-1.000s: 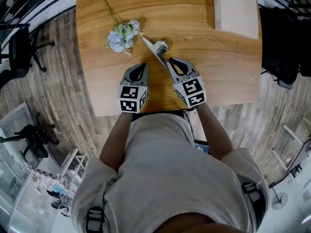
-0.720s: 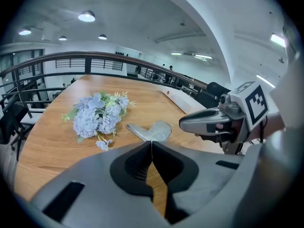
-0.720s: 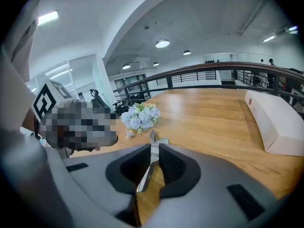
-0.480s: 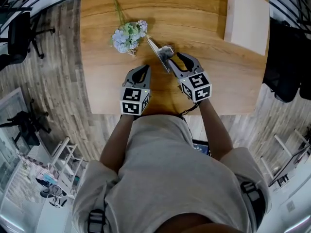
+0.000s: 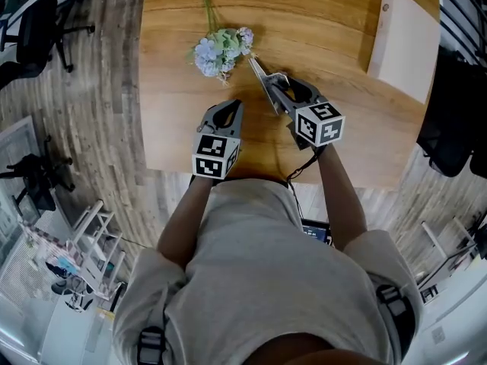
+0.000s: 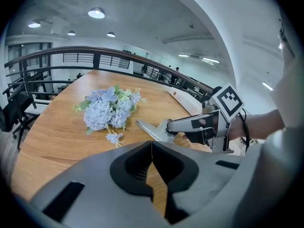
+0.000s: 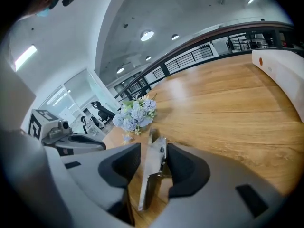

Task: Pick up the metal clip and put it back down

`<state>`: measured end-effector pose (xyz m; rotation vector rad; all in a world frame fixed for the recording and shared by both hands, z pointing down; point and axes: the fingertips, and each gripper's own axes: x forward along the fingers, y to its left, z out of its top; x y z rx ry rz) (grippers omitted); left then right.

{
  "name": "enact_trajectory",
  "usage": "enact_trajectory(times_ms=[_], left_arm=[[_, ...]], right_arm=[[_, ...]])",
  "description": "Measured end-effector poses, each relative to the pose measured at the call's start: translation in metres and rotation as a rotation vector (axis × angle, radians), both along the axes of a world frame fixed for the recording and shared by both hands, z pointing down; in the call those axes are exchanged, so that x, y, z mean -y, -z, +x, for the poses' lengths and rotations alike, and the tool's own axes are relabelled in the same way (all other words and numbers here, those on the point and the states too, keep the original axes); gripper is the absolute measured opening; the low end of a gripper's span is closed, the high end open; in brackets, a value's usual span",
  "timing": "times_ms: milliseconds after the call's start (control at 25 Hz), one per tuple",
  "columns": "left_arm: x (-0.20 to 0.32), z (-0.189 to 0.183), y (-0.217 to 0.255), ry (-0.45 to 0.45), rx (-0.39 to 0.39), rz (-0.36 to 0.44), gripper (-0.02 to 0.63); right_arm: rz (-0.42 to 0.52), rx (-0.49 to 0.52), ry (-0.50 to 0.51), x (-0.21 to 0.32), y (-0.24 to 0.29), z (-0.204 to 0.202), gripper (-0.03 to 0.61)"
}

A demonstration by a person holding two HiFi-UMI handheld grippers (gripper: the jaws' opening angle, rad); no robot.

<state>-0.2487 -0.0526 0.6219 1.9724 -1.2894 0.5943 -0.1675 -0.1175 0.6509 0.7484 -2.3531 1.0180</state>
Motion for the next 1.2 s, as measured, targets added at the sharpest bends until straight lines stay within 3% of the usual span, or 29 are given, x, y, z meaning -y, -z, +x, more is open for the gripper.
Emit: enact_trajectory(times_ms=[120, 240, 440, 760, 1000, 1200], left_arm=[[-0.002, -0.008, 0.002, 0.000, -0.001, 0.005, 0.025], [-0.004, -0.012, 0.006, -0.007, -0.005, 0.015, 0.025], [-0.007, -0.019, 0.013, -0.026, -0.010, 0.032, 0.025], [-0.014, -0.030, 0.035, -0.060, -0.036, 0.081, 0.025], [-0.010, -0.038, 0.055, -0.073, -0.060, 0.130, 0.025], [-0.004, -0.041, 0.087, -0.118, -0.082, 0.223, 0.025]], right_arm=[[0.007, -0.034, 0.007, 0.000, -0.002, -0.004, 0.171], [0.026, -0.063, -0.007, 0.001, 0.002, -0.003, 0.071], [0.043, -0.075, 0.004, -0.008, 0.014, -0.013, 0.040], [0.166, -0.196, 0.053, -0.027, 0.039, -0.026, 0.035], [0.245, -0.250, 0.035, -0.042, 0.067, -0.029, 0.034], [0.394, -0.308, -0.003, -0.047, 0.108, -0.030, 0.034]])
